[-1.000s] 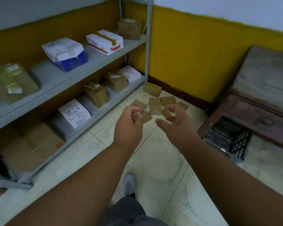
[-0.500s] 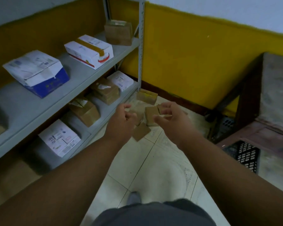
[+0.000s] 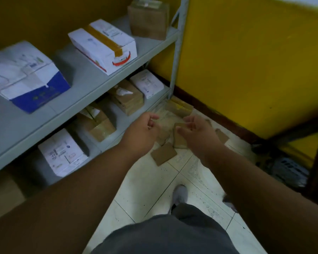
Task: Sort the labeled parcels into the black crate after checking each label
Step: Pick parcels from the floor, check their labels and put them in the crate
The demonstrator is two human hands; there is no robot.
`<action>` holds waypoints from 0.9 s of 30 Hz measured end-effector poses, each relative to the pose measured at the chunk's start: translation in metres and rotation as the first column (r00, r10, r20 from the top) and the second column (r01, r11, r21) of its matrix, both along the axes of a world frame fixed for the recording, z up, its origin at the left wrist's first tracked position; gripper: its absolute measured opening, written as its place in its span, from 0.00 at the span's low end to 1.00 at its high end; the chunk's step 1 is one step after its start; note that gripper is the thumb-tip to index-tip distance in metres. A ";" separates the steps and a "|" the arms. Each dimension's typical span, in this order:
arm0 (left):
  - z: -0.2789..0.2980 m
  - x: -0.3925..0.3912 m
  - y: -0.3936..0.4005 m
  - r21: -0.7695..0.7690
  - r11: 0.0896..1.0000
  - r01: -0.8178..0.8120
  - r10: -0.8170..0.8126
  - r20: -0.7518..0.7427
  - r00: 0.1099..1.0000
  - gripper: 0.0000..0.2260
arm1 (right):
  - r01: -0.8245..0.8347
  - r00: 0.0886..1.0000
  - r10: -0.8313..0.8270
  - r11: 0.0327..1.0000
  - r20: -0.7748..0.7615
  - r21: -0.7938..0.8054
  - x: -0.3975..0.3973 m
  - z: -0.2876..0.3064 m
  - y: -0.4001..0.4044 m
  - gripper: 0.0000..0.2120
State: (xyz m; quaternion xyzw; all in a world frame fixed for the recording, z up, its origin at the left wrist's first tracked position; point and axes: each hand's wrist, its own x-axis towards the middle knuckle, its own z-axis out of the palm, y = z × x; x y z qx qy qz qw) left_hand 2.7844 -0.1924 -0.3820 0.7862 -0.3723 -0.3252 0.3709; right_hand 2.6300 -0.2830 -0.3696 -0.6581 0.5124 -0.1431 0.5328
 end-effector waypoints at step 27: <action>-0.613 0.096 -0.198 0.450 0.888 0.099 -0.048 -0.123 0.991 0.18 | 0.377 0.911 -0.225 0.794 -0.346 0.477 0.139 -0.630 -0.134 0.18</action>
